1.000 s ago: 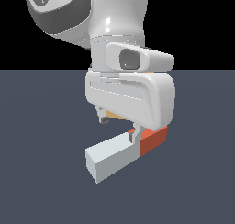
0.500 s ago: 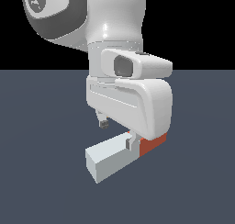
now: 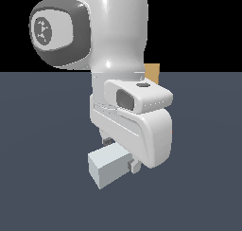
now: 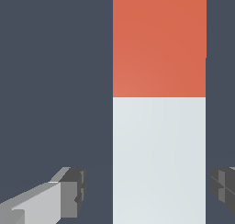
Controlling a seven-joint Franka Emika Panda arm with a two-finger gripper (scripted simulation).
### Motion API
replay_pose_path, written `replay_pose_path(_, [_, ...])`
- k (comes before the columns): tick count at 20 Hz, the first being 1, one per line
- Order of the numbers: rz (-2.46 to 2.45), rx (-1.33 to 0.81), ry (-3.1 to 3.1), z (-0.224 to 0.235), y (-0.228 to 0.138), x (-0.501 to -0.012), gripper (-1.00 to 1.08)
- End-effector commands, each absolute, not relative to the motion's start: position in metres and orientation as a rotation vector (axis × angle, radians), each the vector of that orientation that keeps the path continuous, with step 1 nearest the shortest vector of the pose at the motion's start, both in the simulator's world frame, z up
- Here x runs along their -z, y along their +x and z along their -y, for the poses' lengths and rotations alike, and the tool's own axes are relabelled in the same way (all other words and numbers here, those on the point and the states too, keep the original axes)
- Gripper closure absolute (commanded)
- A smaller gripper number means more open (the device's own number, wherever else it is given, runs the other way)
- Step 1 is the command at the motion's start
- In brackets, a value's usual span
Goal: Insert the peg into the horizontal hole in a box.
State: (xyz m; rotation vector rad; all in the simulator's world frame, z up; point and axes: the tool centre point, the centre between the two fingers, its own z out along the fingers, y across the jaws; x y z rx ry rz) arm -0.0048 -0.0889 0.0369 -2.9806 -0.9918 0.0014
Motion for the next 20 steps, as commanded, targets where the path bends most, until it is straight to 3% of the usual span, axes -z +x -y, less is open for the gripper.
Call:
replay_pose_path(1, [0.991,0.0,-2.981,0.0888,-0.0046,-0.0274,-0.92])
replay_pose_path(5, [0.991,0.0,-2.981,0.0888,-0.0037,-0.0228,-0.92])
replay_pose_path(6, [0.991,0.0,-2.981,0.0888,-0.0037,-0.0228,1.08])
replay_pose_path(20, [1.016,-0.001,-2.973,0.0882,-0.0033,-0.0268,1.08])
